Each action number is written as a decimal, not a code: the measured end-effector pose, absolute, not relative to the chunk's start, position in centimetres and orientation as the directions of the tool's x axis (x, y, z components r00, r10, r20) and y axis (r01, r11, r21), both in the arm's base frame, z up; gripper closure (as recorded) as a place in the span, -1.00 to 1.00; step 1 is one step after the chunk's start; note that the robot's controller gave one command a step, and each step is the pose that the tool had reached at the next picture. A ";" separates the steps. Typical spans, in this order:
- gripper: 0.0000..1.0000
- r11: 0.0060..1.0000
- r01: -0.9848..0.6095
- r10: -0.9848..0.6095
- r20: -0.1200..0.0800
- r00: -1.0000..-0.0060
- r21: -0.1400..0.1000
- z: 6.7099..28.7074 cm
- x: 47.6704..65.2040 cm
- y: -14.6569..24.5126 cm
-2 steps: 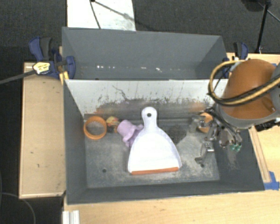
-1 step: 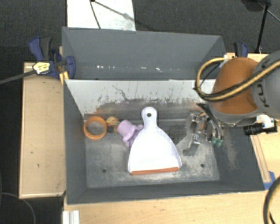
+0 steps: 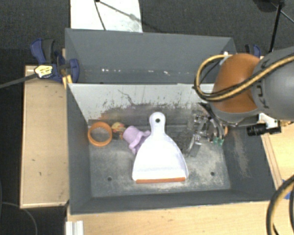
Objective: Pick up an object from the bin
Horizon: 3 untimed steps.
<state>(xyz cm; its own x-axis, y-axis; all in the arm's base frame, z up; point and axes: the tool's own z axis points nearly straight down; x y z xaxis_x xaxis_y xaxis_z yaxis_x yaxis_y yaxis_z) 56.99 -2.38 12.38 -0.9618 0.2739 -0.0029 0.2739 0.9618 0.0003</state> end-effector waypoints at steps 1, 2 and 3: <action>-1.00 0.998 0.057 0.057 -0.006 -0.998 0.001 12.3 58.2 -1.8; -1.00 0.934 0.357 0.357 0.000 -0.934 0.001 7.0 59.1 -1.5; 1.00 0.977 0.213 0.213 -0.012 -0.977 0.003 7.4 59.3 -1.0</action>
Offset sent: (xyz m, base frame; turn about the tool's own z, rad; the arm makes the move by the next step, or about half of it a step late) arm 0.0201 0.0086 -0.0538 0.0883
